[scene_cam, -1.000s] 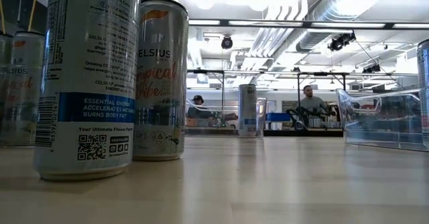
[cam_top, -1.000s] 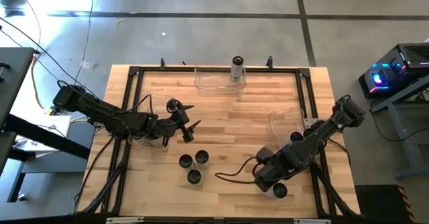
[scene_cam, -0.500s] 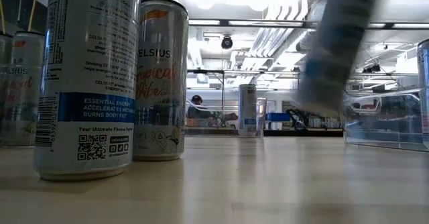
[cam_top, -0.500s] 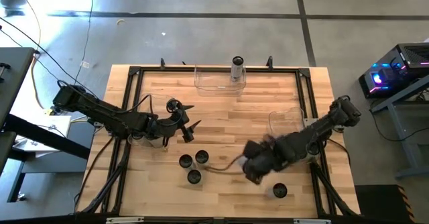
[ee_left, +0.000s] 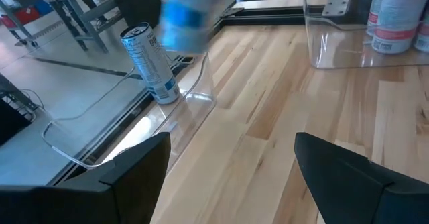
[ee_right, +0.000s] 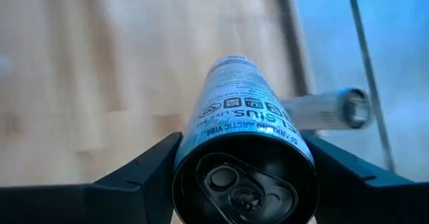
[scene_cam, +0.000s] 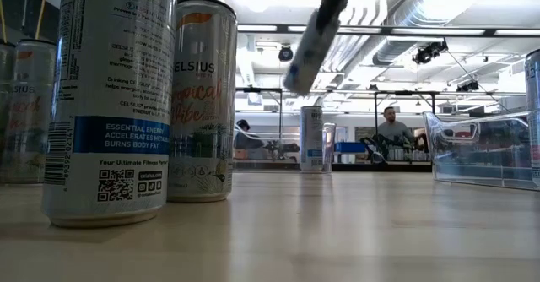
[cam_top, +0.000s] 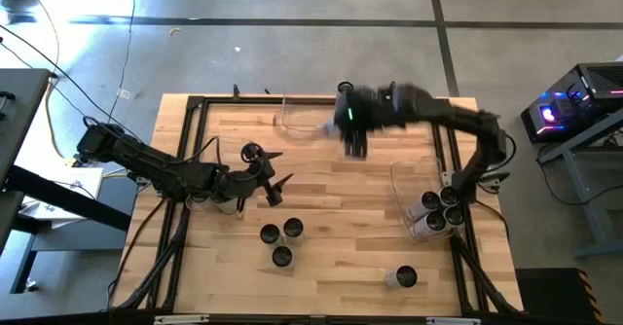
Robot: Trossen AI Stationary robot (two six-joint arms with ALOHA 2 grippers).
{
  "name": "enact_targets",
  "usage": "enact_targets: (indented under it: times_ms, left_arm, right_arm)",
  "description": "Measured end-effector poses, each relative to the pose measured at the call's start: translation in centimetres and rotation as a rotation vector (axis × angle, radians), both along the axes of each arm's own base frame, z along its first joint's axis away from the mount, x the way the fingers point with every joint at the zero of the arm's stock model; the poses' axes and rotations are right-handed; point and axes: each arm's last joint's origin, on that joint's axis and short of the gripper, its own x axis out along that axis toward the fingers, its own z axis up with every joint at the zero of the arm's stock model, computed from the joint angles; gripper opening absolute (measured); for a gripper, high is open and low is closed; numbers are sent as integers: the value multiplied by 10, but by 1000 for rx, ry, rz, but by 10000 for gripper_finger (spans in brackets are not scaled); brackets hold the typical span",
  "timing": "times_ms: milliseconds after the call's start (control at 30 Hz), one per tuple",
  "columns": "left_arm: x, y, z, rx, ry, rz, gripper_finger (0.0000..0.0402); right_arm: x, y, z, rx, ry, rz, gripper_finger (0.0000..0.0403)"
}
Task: Sort soda cans
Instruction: Put the white-blue soda can into the middle transparent bin
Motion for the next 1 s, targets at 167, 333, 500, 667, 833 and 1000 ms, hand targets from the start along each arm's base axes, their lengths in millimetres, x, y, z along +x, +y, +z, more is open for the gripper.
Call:
enact_targets:
  times_ms: [167, 333, 500, 667, 833, 1000]
  left_arm:
    - [2, 9, 0, -37, -10, 13, 314]
    - [8, 26, 3, -47, -27, -14, 314]
    - [21, 46, 14, 53, -105, -151, 314]
    - [35, 59, 21, 171, -214, -310, 315]
    - [47, 62, 12, 197, -254, -416, 315]
    - [55, 63, 2, 185, -228, -411, 315]
  right_arm:
    - [6, -65, -17, 28, 79, 11, 240]
    - [10, -68, -13, 10, 107, 85, 240]
    - [9, -22, 13, 49, 12, 270, 240]
    - [21, 26, 6, 12, 66, 418, 240]
    - [29, 60, 8, -80, 34, 491, 240]
    - [31, 71, 9, -87, 15, 517, 240]
